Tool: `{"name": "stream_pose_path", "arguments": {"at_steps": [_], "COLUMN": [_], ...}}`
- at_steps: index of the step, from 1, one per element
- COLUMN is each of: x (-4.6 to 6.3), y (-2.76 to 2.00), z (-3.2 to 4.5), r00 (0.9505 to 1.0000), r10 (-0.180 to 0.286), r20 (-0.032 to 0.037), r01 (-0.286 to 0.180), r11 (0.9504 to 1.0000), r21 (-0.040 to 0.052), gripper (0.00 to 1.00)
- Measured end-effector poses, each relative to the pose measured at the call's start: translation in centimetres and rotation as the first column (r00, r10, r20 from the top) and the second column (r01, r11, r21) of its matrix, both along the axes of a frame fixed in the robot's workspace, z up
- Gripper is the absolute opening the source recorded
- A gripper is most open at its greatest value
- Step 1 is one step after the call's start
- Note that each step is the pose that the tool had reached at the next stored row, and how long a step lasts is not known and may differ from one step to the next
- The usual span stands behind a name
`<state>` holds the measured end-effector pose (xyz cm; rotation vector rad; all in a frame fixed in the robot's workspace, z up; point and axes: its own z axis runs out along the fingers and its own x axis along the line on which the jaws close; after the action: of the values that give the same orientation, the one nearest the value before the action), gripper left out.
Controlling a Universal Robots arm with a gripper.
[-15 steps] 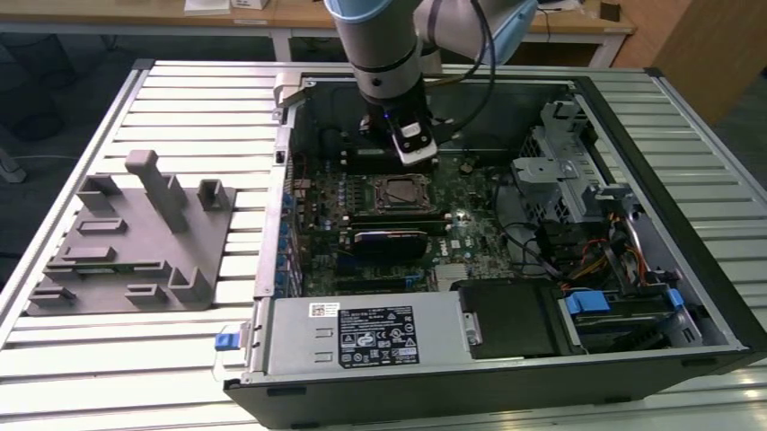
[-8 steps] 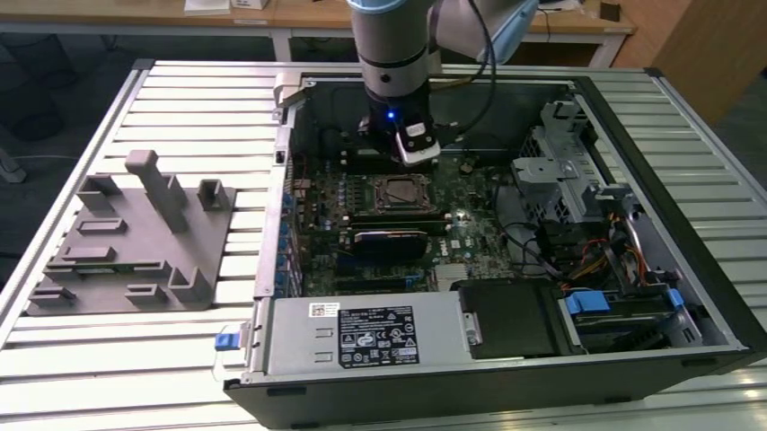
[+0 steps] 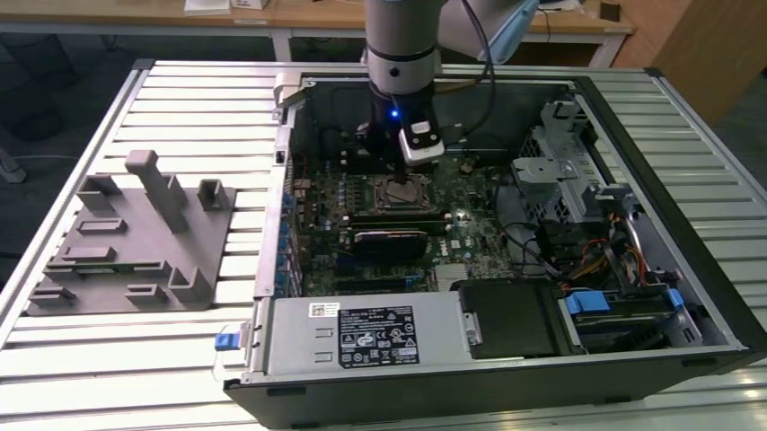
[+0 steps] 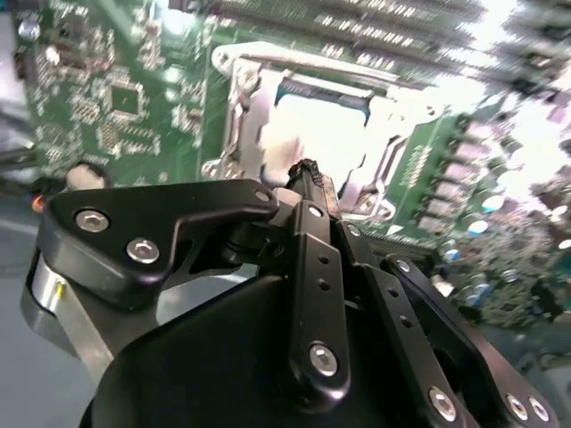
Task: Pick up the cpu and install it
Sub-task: 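Install the first cpu locking lever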
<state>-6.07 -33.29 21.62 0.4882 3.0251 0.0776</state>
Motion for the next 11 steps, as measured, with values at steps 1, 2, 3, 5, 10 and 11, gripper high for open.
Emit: {"name": "stream_pose_path", "arguments": {"at_steps": [1,2,3,5,10,11], "x": [0.04,0.07,0.08,0.09,0.09,0.10], "y": [0.00,0.00,0.00,-0.01,-0.03,-0.04], "z": [0.00,0.00,0.00,0.00,-0.01,-0.02], "r00": [1.0000,0.9998,0.9997,0.9997,0.9997,0.9996], "r10": [0.000,0.000,-0.001,-0.001,0.002,0.007], "r20": [-0.0093,-0.0178,-0.0248,-0.0260,-0.0261,-0.0265], "r01": [0.000,0.000,0.000,-0.001,-0.004,-0.008], "r11": [0.9999,0.9995,0.9990,0.9989,0.9989,0.9989], "r21": [-0.0153,-0.0305,-0.0437,-0.0472,-0.0471,-0.0470], "gripper": [0.11,0.11,0.11,0.11,0.11,0.11]}}
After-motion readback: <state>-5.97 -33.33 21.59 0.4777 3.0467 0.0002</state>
